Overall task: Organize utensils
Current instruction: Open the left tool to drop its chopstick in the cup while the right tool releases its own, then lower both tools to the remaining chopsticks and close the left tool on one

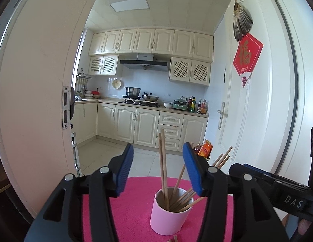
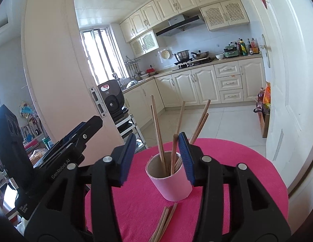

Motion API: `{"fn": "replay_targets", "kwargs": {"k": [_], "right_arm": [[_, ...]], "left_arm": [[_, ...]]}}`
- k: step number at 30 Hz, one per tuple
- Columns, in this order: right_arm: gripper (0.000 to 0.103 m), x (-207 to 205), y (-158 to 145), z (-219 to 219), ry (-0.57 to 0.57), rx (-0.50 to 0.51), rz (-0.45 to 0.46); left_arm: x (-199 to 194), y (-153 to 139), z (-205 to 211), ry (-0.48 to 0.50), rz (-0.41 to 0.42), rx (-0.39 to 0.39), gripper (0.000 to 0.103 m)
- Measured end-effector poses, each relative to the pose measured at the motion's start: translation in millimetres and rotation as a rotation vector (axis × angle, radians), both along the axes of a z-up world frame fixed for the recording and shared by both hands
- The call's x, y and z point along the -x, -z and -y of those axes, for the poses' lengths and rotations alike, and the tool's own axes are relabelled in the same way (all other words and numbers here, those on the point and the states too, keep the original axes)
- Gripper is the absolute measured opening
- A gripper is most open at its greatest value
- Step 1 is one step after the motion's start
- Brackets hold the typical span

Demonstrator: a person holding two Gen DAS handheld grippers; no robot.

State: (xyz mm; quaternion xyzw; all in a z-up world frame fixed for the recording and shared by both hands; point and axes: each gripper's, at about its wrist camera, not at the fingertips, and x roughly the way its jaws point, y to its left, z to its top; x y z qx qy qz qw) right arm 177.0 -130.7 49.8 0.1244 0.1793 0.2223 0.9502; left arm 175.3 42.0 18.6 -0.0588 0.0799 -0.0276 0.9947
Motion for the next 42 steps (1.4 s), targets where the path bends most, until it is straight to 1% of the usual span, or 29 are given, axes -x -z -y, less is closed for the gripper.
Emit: {"fn": "replay_targets", "kwargs": {"k": [4,6,9,11,15,20,24,25,27,30,32,40,42], "right_arm": [[0.044,14,-5,1,0.007,0.01,0.002],[0.044,20,-5,2,0.009,0.015,-0.005],[0.044,28,-3,4,0.017,0.031,-0.024],[0.044,33,2,5,0.023,0.043,-0.045],[0.045,40,17,8,0.033,0.079,-0.107],[0.049,46,45,8,0.033,0.144,-0.208],[0.05,49,70,8,0.024,0.181,-0.295],[0.05,49,76,8,0.021,0.189,-0.31],[0.05,51,88,7,0.013,0.204,-0.344],[0.05,54,102,8,0.004,0.21,-0.385],[0.05,55,106,7,0.0,0.213,-0.401],[0.05,56,116,14,-0.004,0.215,-0.43],[0.051,56,117,16,-0.002,0.213,-0.436]], "left_arm": [[16,-6,0,-0.01,-0.009,-0.016,0.055],[22,-6,0,-0.008,-0.03,-0.023,0.057],[29,-3,2,-0.009,-0.085,-0.046,0.059],[29,3,4,-0.006,-0.146,-0.066,0.06],[22,23,9,0.007,-0.323,-0.106,0.061],[13,61,9,0.043,-0.568,-0.103,0.061],[3,103,14,0.067,-0.812,-0.15,0.06],[2,113,16,0.072,-0.863,-0.163,0.061],[3,129,17,0.077,-0.917,-0.172,0.06],[6,148,20,0.077,-0.975,-0.199,0.06],[7,155,23,0.084,-0.993,-0.203,0.06],[4,165,41,0.083,-1.021,-0.238,0.061],[4,165,44,0.079,-1.012,-0.239,0.061]]}}
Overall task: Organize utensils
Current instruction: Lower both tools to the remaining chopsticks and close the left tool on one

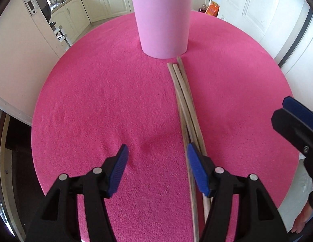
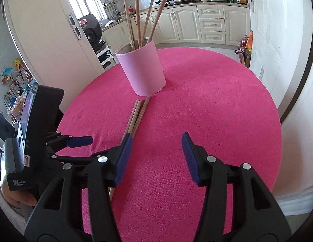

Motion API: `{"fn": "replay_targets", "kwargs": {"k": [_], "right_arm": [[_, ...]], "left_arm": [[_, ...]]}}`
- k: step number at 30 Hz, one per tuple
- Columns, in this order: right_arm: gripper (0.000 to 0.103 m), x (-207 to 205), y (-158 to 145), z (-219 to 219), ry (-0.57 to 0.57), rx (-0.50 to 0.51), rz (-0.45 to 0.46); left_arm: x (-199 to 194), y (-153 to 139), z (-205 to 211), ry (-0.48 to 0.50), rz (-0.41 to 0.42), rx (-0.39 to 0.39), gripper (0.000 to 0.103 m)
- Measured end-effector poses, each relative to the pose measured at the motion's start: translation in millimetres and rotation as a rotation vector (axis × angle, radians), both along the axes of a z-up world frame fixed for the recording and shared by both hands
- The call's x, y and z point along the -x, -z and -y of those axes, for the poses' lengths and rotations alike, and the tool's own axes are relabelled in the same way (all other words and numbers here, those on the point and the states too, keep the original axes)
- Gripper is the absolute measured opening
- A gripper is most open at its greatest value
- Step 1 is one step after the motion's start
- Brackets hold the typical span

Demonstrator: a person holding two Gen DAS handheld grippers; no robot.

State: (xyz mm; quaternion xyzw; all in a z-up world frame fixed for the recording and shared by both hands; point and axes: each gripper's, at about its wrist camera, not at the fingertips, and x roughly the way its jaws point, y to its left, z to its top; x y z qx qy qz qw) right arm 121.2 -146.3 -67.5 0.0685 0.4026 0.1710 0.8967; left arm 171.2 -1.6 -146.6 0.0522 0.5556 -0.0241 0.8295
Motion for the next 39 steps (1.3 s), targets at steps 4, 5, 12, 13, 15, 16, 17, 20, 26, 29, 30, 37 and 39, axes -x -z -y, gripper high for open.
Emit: {"fn": "replay_targets", "kwargs": {"k": [4,5,12,13,15,16,17,20,26,29,30,37,39], "right_arm": [[0.051,-2,4,1,0.004,0.001,-0.015],[0.051,-2,5,1,0.004,0.004,-0.019],[0.051,-8,13,-7,-0.006,0.042,-0.07],[0.051,-10,15,-10,-0.013,0.045,-0.085],[0.051,-14,19,-18,-0.032,0.06,-0.115],[0.05,-16,21,-23,-0.042,0.068,-0.131],[0.049,-18,24,-28,-0.056,0.075,-0.15],[0.034,-24,32,-37,-0.078,0.088,-0.197],[0.032,-30,34,-51,-0.08,0.103,-0.226],[0.027,-30,35,-57,-0.085,0.139,-0.235],[0.027,-32,36,-59,-0.085,0.152,-0.239],[0.027,-37,38,-82,-0.086,0.253,-0.222],[0.027,-39,38,-86,-0.096,0.28,-0.219]], "left_arm": [[-5,4,8,0.01,-0.015,0.005,0.061],[-6,6,8,0.007,-0.026,0.006,0.06],[-1,7,-12,-0.025,-0.018,0.069,0.028],[0,7,-15,-0.028,-0.018,0.072,0.021],[0,7,-23,-0.047,-0.018,0.086,0.011],[1,7,-27,-0.059,-0.019,0.096,0.008],[0,7,-31,-0.069,-0.022,0.114,0.007],[3,7,-41,-0.088,-0.027,0.153,0.007],[13,5,-50,-0.101,-0.03,0.197,0.007],[16,4,-53,-0.101,-0.028,0.214,0.007],[17,3,-52,-0.1,-0.028,0.215,0.007],[9,6,-65,-0.103,-0.03,0.241,0.007],[8,6,-67,-0.103,-0.031,0.244,0.007]]}}
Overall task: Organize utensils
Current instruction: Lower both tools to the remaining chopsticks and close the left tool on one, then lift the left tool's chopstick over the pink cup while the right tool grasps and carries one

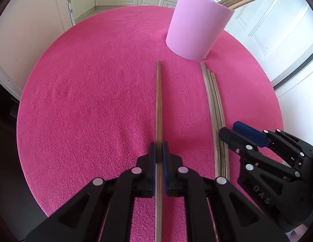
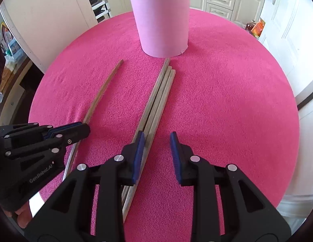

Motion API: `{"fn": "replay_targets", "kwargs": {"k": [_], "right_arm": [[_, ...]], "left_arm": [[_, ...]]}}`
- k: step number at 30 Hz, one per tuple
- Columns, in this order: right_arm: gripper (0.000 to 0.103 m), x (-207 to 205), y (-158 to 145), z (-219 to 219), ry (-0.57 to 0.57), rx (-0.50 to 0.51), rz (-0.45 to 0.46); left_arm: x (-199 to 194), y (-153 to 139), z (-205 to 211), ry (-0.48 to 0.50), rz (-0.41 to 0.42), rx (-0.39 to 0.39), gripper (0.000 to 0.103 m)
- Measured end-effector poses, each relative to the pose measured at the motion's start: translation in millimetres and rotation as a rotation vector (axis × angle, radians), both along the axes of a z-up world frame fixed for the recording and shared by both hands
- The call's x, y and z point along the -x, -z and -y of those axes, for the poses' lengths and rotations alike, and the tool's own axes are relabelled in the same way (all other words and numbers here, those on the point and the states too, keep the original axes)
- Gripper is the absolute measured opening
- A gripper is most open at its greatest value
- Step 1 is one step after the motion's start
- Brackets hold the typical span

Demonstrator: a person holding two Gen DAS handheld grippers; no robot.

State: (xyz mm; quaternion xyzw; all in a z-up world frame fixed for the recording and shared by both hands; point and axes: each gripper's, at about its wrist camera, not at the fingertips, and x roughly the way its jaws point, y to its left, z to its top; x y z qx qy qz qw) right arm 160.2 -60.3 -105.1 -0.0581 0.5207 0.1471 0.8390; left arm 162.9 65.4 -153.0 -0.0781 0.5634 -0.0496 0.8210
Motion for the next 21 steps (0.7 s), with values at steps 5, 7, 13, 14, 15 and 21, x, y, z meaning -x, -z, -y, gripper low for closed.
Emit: {"fn": "replay_targets", "kwargs": {"k": [5,7,13,14,15,21], "right_arm": [[0.026,-1,-1,5,-0.02,0.035,-0.015],[0.025,-1,-1,10,-0.022,0.031,-0.031],[0.025,-4,2,2,-0.039,0.047,-0.056],[0.023,-4,4,-2,-0.044,0.06,-0.059],[0.023,-5,6,-6,-0.049,0.075,-0.062],[0.009,-5,6,-1,-0.056,0.063,-0.04]], "left_arm": [[2,0,-4,0.01,0.005,-0.001,0.007],[0,1,-5,0.008,0.003,0.008,0.007],[-5,0,-6,-0.004,-0.01,0.001,0.007],[-7,0,-6,-0.005,-0.011,-0.006,0.007],[-8,0,-5,-0.004,-0.012,-0.011,0.007],[-9,-2,-3,0.004,-0.008,-0.023,0.007]]}}
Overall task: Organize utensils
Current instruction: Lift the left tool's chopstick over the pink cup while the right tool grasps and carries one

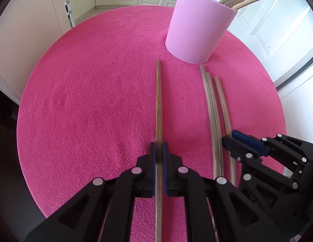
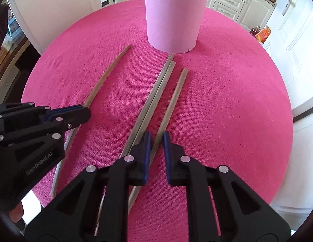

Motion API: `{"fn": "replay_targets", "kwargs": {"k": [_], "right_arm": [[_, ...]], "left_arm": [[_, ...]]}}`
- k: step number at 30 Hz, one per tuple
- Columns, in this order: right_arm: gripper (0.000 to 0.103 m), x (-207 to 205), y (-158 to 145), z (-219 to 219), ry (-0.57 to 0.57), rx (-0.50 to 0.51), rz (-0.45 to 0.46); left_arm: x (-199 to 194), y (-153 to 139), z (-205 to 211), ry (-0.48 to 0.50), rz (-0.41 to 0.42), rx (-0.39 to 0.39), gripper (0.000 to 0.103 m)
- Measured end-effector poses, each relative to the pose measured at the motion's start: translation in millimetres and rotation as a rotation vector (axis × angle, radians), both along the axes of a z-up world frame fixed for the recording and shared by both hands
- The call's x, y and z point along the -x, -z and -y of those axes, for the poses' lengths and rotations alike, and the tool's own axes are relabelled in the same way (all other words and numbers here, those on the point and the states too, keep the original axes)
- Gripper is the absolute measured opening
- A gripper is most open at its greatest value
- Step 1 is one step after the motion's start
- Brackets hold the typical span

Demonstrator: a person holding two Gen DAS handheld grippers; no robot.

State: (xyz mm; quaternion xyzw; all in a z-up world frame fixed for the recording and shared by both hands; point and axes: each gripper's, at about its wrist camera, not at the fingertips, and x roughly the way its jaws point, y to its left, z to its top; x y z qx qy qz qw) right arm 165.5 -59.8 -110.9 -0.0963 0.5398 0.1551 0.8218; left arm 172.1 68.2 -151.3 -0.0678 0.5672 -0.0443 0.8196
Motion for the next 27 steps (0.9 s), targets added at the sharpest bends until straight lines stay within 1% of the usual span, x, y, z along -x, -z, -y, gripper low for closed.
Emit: {"fn": "replay_targets", "kwargs": {"k": [1,4,6,9,12,14,18,21,23,25,27], "right_arm": [[0.006,0,-1,5,0.006,-0.014,0.008],[0.006,1,-5,16,0.017,-0.066,0.02],[0.006,3,-10,25,0.019,-0.103,0.034],[0.006,6,-17,36,0.022,-0.175,0.057],[0.006,13,-28,46,0.025,-0.261,0.109],[0.006,19,-38,53,0.027,-0.315,0.156],[0.006,32,-65,68,0.027,-0.438,0.29],[0.006,40,-83,72,0.026,-0.515,0.402],[0.006,42,-95,76,0.025,-0.574,0.474],[0.006,41,-106,81,0.03,-0.612,0.541],[0.006,41,-113,82,0.035,-0.643,0.616]], "left_arm": [[1,-1,-1,-0.003,0.006,0.009,0.007],[4,-5,-8,-0.021,0.043,0.057,0.006],[6,-8,-7,-0.022,0.069,0.076,0.006],[13,-19,-8,-0.012,0.123,0.092,0.006],[20,-33,-7,-0.001,0.208,0.103,0.006],[25,-44,-5,0.01,0.281,0.103,0.006],[30,-70,2,0.023,0.461,0.101,0.006],[35,-89,10,0.012,0.626,0.101,0.006],[42,-102,13,0.016,0.756,0.11,0.007],[46,-113,17,0.009,0.861,0.102,0.007],[45,-123,19,-0.001,0.949,0.099,0.007]]}}
